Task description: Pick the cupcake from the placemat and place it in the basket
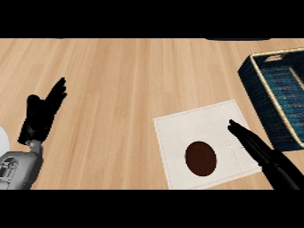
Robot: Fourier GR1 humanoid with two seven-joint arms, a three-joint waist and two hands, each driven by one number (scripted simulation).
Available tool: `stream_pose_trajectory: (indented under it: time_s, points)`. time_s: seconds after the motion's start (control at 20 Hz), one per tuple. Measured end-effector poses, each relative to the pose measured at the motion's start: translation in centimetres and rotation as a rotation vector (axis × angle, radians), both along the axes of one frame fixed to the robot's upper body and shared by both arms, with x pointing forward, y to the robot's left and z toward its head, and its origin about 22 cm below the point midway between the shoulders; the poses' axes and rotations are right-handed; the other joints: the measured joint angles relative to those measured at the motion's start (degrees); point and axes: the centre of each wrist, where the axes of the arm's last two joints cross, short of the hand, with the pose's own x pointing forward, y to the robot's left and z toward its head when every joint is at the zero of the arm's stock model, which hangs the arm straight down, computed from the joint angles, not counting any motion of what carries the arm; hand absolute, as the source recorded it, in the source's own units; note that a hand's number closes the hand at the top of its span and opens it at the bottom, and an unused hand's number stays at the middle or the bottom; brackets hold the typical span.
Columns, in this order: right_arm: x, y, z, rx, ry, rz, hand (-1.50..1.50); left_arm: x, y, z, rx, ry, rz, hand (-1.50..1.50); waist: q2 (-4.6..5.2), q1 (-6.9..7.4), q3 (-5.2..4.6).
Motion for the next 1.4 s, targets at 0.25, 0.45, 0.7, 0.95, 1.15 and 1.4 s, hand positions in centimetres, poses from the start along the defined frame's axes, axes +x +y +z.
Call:
stream_pose_trajectory:
  time_s: [0.25,0.45,0.7,0.95,1.15,1.4]
  points:
    - [0.4,1.6,-1.3,0.002,-0.004,0.002,-1.5,-0.9,-0.7,-0.1,-0.002,0.0,-0.001,0.0,-0.02,0.03,0.01]
    - [0.6,2.2,-2.6,0.002,0.003,0.01,-1.5,-0.2,-0.8,0.7,0.005,-0.002,0.006,0.0,-0.02,-0.04,0.01]
    - [1.4,2.9,-2.9,-0.003,0.008,0.014,-1.5,0.0,-0.8,0.3,-0.001,0.002,0.003,0.0,0.0,-0.05,0.01]
    - [1.9,4.2,-3.9,-0.012,0.034,0.018,-1.5,-0.1,-0.5,0.6,0.005,0.003,0.005,0.0,-0.01,0.0,0.0]
    - [2.1,4.5,-4.3,-0.023,0.059,0.019,-1.5,-0.2,-1.2,0.6,-0.002,0.002,0.007,0.0,-0.01,-0.01,0.01]
    - [2.2,5.6,-5.6,-0.02,0.076,0.023,-1.5,-0.2,-1.4,0.5,-0.006,0.006,0.007,0.0,-0.01,0.0,0.0]
